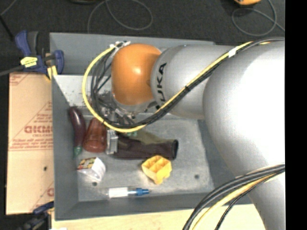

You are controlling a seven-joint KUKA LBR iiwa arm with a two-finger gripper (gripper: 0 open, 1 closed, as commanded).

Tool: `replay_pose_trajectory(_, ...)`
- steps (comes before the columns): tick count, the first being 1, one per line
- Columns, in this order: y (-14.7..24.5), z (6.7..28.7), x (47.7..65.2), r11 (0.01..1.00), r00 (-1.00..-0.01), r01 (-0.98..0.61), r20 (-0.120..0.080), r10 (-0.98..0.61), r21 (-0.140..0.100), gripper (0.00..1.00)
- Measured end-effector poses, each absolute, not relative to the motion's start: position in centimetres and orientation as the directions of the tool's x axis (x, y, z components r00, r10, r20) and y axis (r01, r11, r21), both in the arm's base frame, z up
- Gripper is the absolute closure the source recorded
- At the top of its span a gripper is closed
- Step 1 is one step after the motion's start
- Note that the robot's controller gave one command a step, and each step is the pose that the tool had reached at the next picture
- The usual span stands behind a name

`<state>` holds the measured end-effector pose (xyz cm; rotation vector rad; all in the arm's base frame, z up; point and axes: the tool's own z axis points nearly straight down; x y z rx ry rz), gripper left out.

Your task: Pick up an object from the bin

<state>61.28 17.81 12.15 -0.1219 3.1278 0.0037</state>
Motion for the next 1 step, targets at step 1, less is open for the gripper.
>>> replay_pose_trajectory(1, 16.68, 11.55, 62.39, 0.998, -0.998, 0.060, -0.008, 0.060, 0.004, 0.00)
